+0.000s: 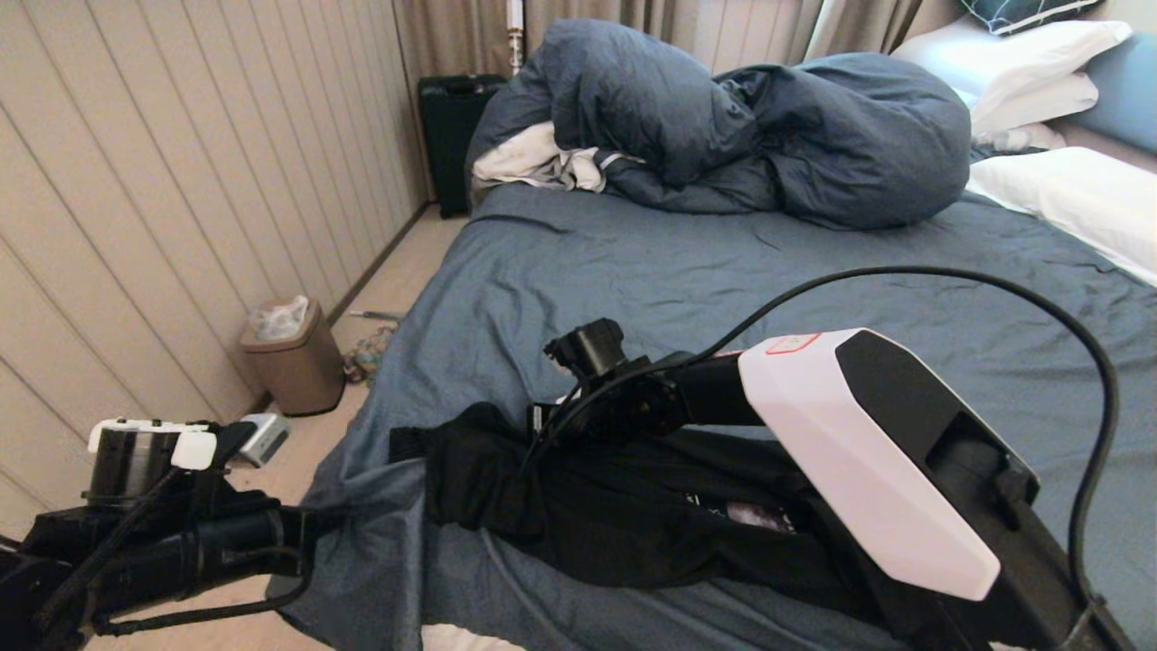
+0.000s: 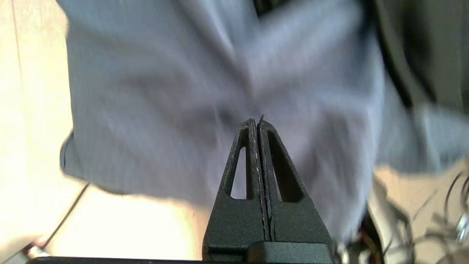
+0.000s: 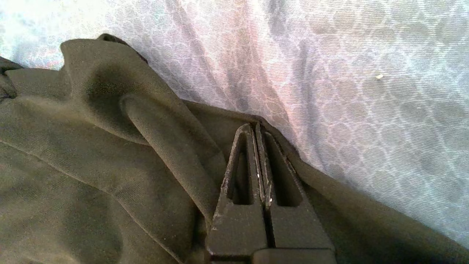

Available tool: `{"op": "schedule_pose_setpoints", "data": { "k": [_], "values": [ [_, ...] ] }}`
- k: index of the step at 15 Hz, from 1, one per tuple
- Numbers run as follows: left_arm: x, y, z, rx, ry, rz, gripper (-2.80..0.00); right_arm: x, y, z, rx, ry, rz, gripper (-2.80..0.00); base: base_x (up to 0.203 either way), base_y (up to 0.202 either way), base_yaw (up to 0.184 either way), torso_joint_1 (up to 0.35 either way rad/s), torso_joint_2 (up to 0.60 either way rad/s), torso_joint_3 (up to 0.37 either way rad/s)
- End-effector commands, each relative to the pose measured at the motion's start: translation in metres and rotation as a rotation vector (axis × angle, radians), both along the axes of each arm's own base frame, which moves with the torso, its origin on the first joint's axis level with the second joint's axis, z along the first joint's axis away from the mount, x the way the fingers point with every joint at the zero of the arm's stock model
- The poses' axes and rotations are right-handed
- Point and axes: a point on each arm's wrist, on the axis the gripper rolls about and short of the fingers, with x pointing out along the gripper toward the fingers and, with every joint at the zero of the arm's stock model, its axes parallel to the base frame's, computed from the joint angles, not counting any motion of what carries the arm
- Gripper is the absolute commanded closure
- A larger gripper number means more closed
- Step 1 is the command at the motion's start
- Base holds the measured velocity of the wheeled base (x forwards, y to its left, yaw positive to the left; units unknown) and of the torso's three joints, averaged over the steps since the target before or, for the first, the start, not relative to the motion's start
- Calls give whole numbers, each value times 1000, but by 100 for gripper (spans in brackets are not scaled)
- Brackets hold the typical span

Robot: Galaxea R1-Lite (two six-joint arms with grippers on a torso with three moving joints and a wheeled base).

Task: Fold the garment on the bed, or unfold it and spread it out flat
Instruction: Fold the black T-shirt

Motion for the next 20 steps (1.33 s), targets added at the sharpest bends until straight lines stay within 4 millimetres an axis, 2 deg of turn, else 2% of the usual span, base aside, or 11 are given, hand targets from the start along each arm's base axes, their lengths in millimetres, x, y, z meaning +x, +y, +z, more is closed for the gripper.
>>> {"op": "schedule_pose_setpoints", "data": {
  "k": [1,3,7,9,12,14,16,18,20],
  "values": [
    [-19,2,7,15,-27,-22,0,1,0,-3,-2,8,-3,0,0,0,0,0,0,0],
    [-36,-3,4,47,9,-80,0,2,-3,-2,-1,7,-9,0,0,0,0,0,0,0],
    [-37,-1,18,30,-54,-64,0,1,-5,8,7,-5,-15,0,0,0,0,0,0,0],
    [-32,-2,34,2,-109,-46,0,-2,-14,33,28,-35,-30,0,0,0,0,0,0,0],
    [-18,-3,70,-75,-108,12,0,-15,-40,92,77,-113,-63,0,0,0,0,0,0,0],
    [-9,-5,90,-105,-103,31,0,-24,-67,131,108,-171,-107,0,0,0,0,0,0,0],
    [5,-7,103,-138,-95,55,0,-29,-114,159,106,-213,-212,0,0,0,0,0,0,0],
    [26,-11,107,-157,-59,71,0,-43,-164,172,74,-200,-318,0,0,0,0,0,0,0],
    [42,-21,106,-168,-25,56,0,-62,-225,174,28,-157,-454,0,0,0,0,0,0,0]
  ]
}}
